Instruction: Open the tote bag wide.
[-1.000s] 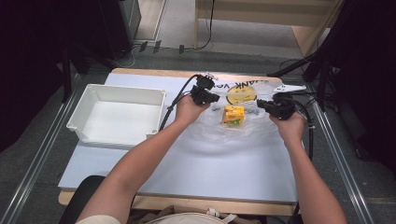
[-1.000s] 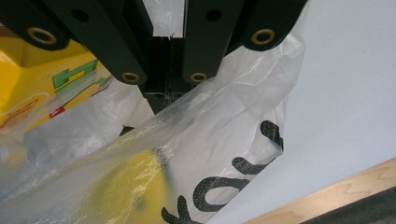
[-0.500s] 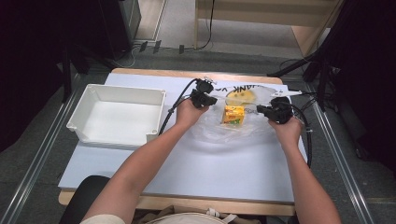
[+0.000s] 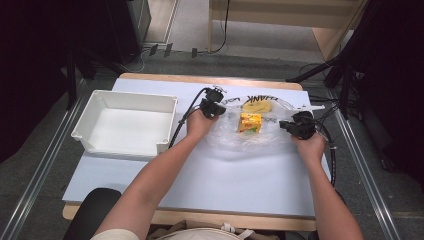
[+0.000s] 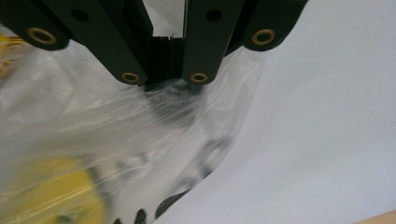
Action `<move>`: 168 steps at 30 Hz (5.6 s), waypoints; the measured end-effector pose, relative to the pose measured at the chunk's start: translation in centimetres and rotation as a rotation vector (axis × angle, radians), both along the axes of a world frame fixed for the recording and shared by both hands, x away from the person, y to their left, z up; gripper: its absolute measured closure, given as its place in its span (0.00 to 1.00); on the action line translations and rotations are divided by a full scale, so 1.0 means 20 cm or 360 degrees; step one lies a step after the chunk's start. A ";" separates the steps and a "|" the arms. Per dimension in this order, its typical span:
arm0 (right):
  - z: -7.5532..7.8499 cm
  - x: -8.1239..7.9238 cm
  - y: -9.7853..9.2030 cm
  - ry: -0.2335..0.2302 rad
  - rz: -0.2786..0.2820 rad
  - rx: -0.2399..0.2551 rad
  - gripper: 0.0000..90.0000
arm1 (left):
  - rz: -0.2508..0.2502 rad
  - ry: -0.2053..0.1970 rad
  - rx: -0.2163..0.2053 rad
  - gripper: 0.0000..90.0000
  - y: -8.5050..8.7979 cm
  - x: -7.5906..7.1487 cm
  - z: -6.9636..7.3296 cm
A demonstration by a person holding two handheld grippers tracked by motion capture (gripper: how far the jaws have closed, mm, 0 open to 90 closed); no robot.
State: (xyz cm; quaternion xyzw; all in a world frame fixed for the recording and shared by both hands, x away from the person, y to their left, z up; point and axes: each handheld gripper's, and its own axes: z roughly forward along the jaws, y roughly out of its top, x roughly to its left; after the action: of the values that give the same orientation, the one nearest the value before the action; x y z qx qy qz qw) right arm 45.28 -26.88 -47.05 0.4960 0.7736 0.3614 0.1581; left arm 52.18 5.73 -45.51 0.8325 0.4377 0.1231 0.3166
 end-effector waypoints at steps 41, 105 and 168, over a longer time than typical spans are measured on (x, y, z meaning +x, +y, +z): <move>-0.07 -0.10 -0.24 0.0004 -0.0286 -0.0006 1.00 | 0.0240 -0.0012 -0.0025 1.00 0.17 0.06 -0.04; 0.35 -0.06 0.19 -0.0129 0.0180 0.0054 1.00 | -0.0201 0.0033 -0.0226 0.72 0.14 -0.09 0.41; 0.05 0.47 0.42 0.0104 0.0021 -0.0019 1.00 | -0.0515 0.0270 -0.0256 1.00 0.10 -0.66 -0.02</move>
State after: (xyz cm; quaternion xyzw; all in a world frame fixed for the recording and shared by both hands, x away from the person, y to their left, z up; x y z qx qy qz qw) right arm 54.69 -18.49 -46.13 0.5015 0.7836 0.3414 0.1334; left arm 38.98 7.79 -45.91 0.8714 0.3317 -0.0355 0.3598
